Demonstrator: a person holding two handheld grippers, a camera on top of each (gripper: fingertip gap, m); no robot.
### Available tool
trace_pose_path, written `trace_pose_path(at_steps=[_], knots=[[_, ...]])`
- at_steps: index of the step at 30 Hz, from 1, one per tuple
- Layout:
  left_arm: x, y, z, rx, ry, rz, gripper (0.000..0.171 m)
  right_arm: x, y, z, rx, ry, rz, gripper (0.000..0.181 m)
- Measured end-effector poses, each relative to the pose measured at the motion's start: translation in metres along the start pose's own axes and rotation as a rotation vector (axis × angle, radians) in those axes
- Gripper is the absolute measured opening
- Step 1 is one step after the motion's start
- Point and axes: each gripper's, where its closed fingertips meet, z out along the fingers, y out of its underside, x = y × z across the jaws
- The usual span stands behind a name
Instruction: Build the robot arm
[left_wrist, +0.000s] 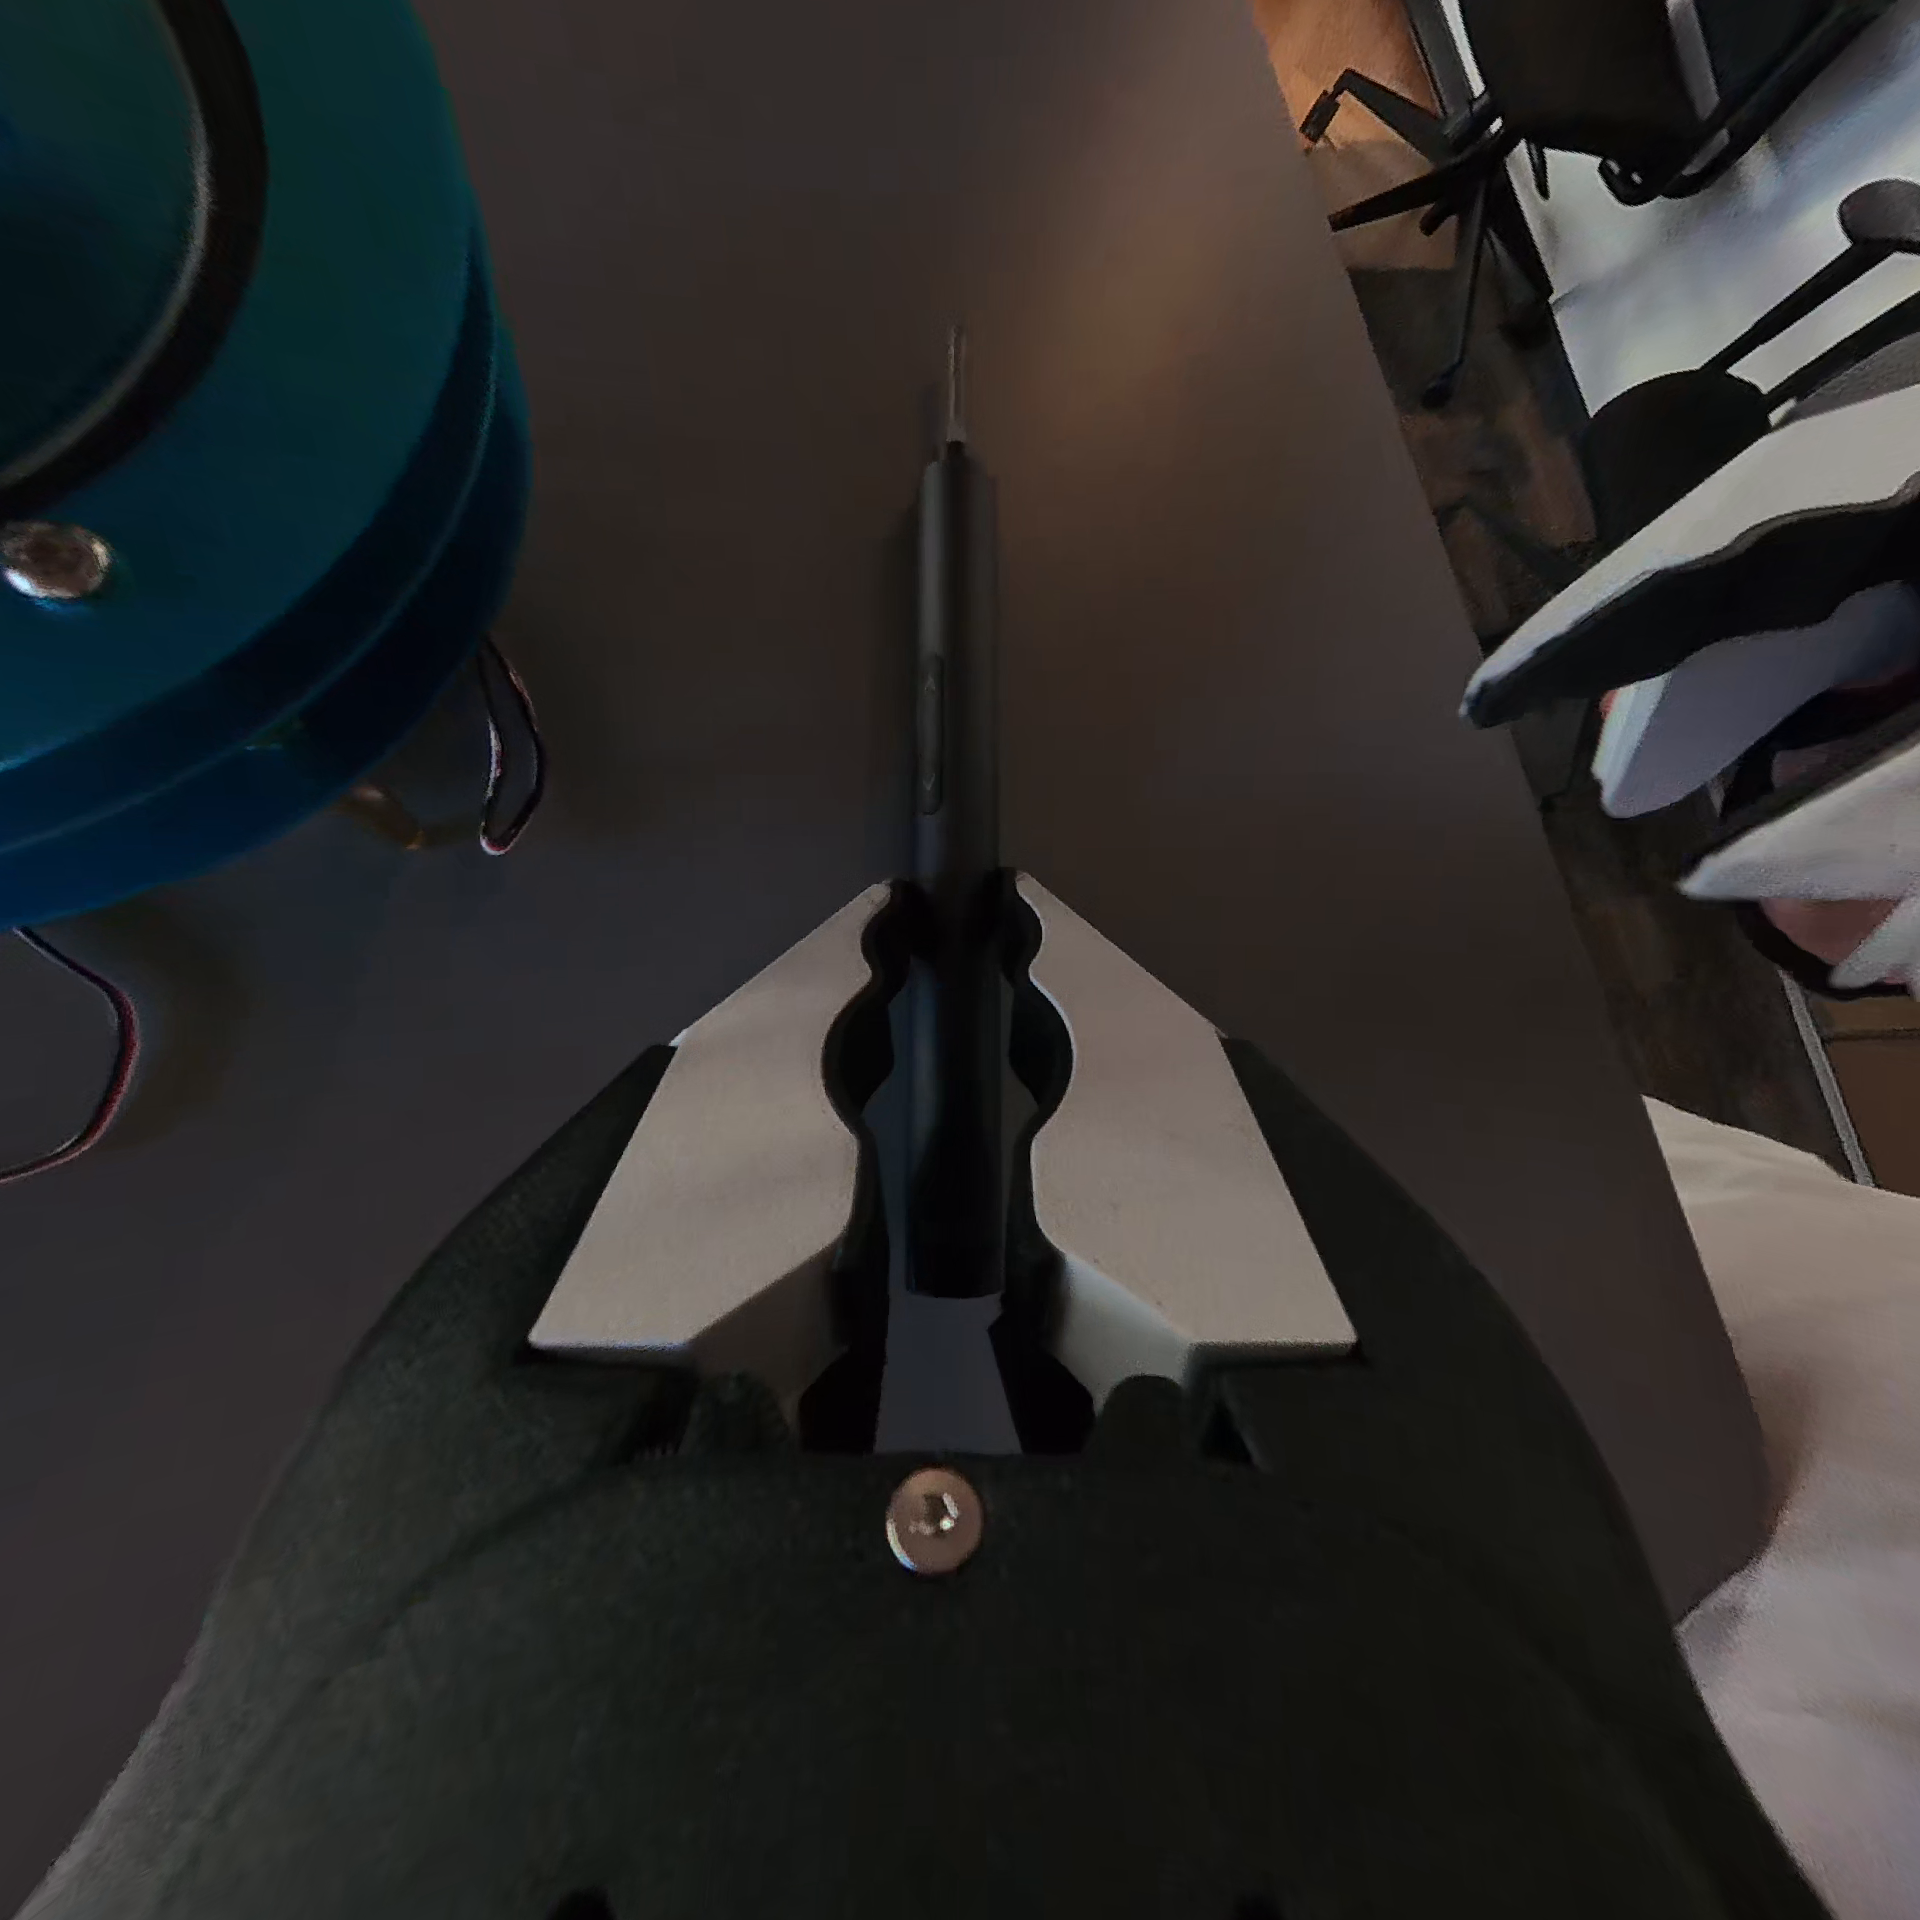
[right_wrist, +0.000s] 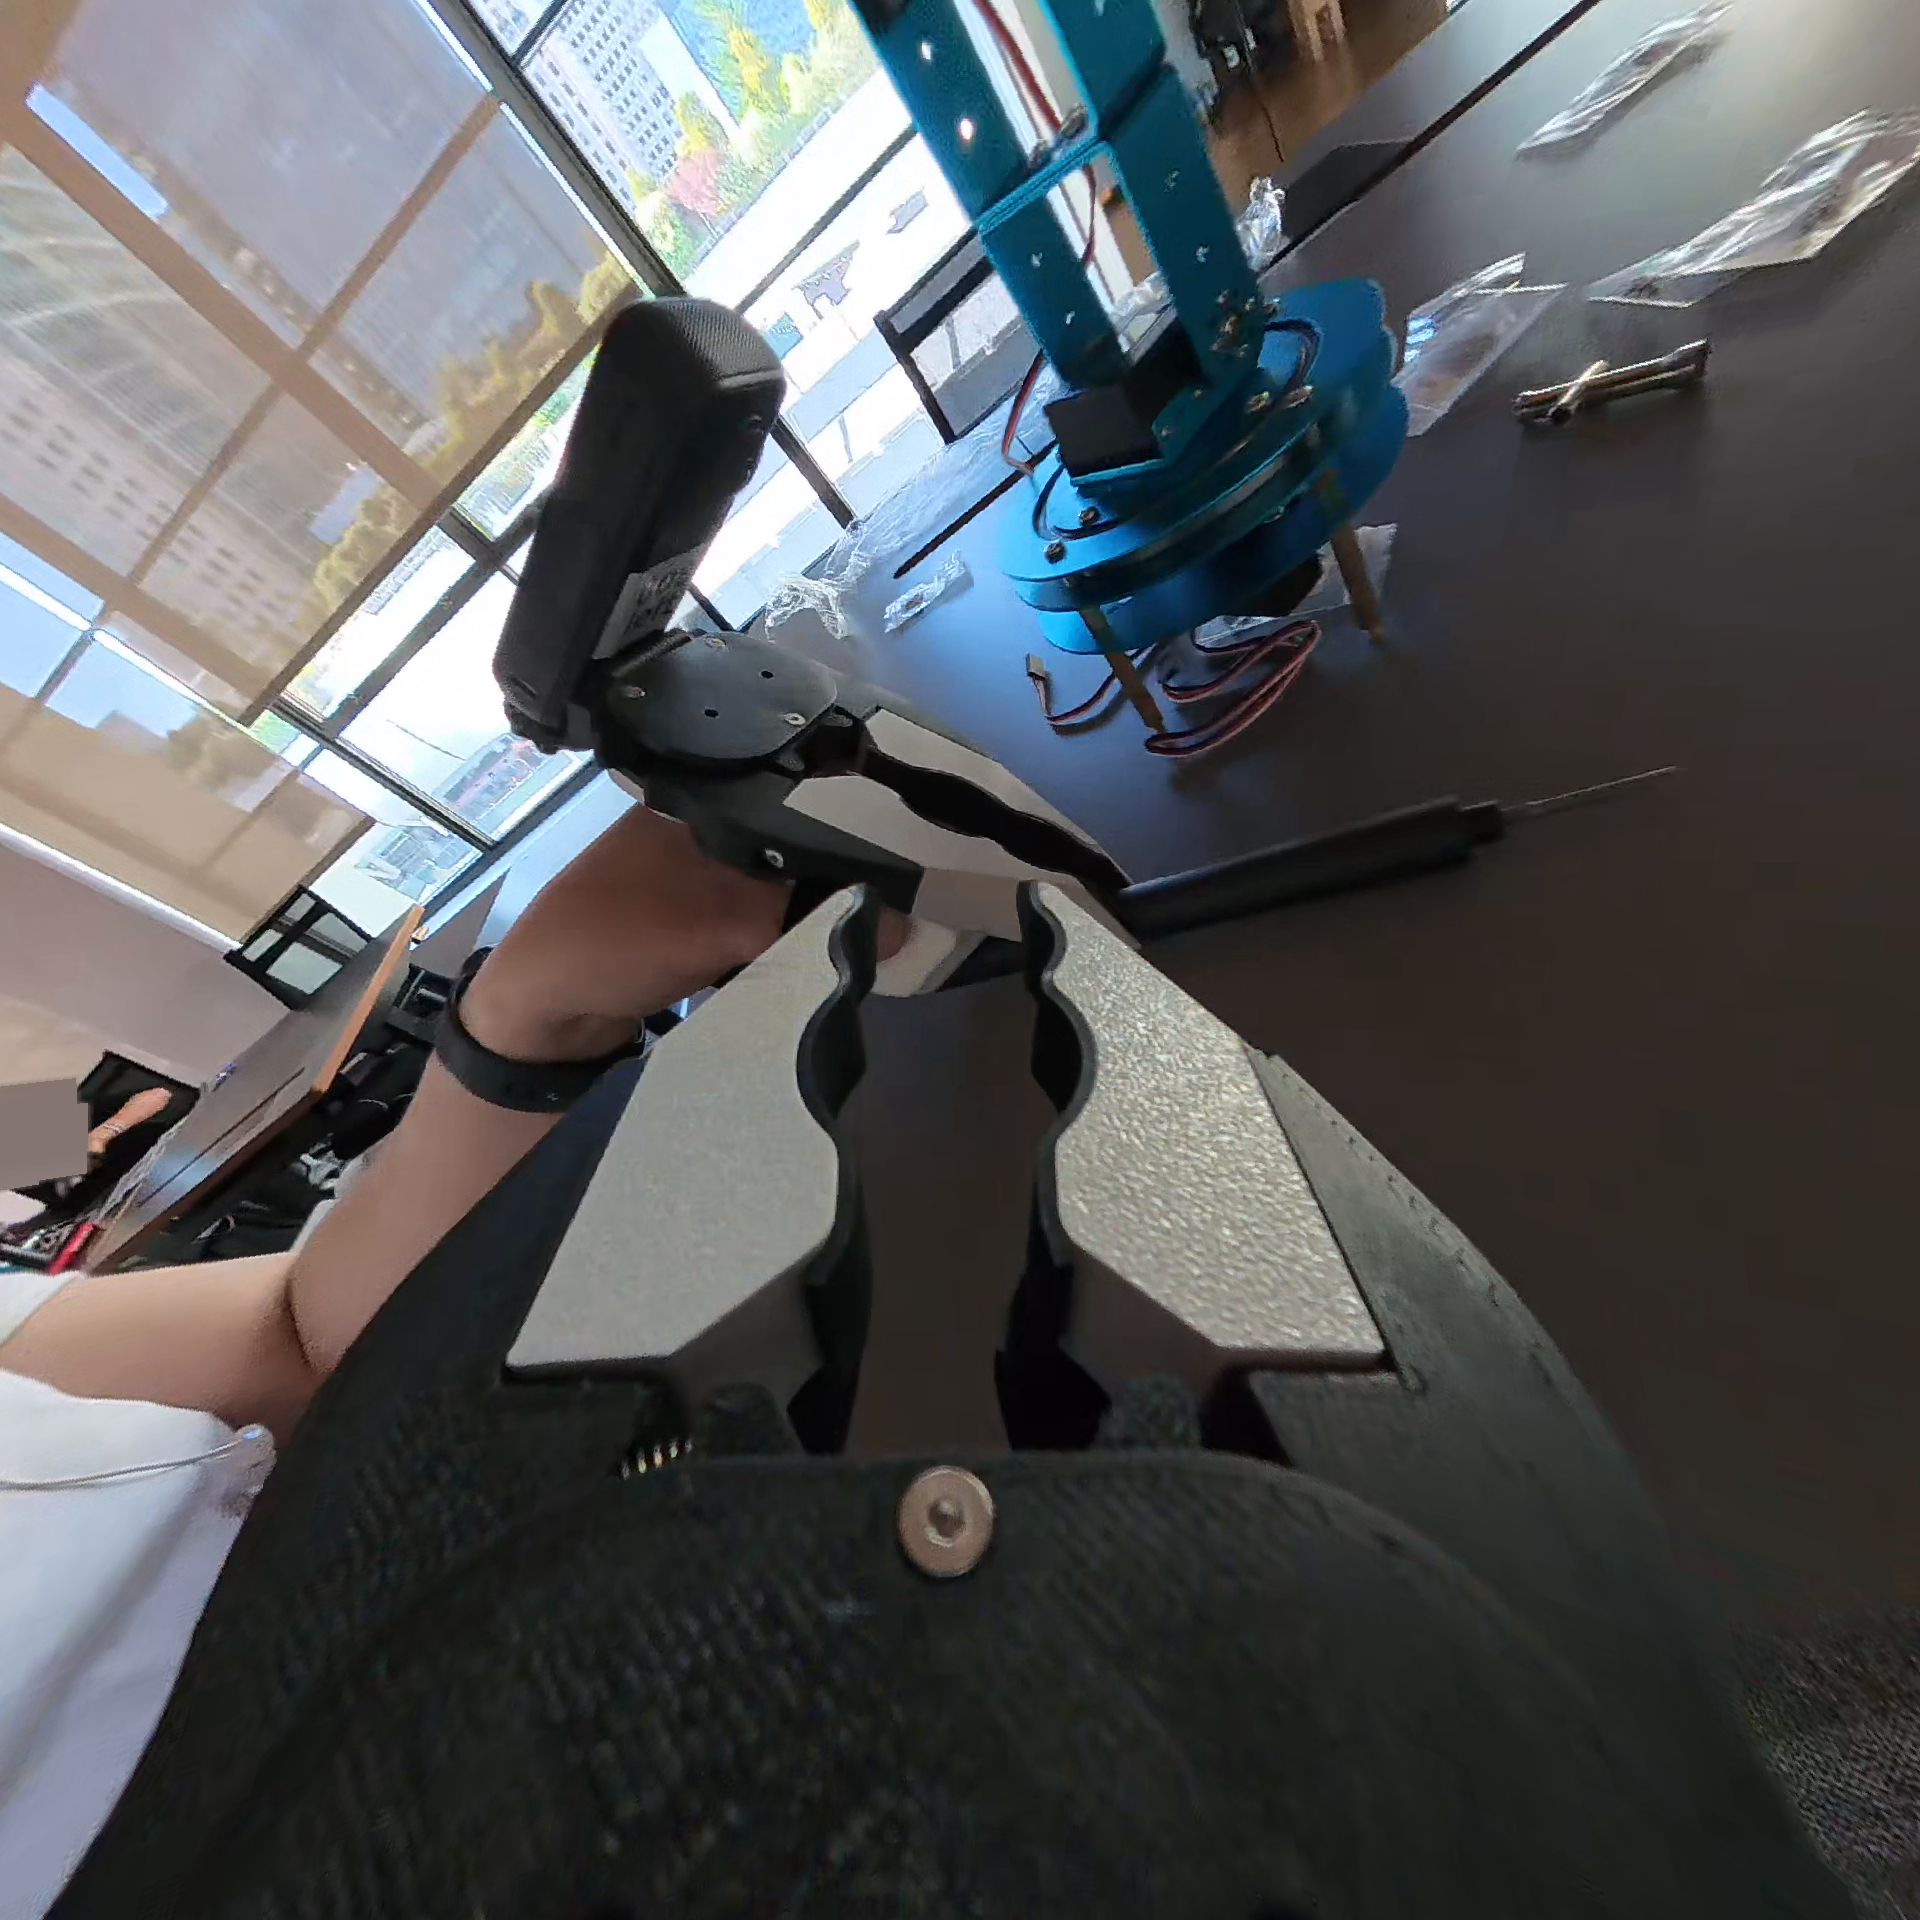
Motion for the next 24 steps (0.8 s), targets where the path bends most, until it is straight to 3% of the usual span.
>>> trace_pose_path(at_steps=[7,16,24], knots=[[-0.003,0.008,-0.008,-0.015,0.038,-0.054,0.016,0.010,0.012,0.020,-0.023,0.043,0.105,0.028],[0.005,0.015,-0.017,0.052,0.321,-0.305,0.016,0.028,0.032,0.035,-0.068,0.078,0.325,0.030],[0.014,0.015,-0.029,0.126,0.506,-0.408,0.016,0.027,0.041,0.041,-0.042,0.038,0.476,0.032]])
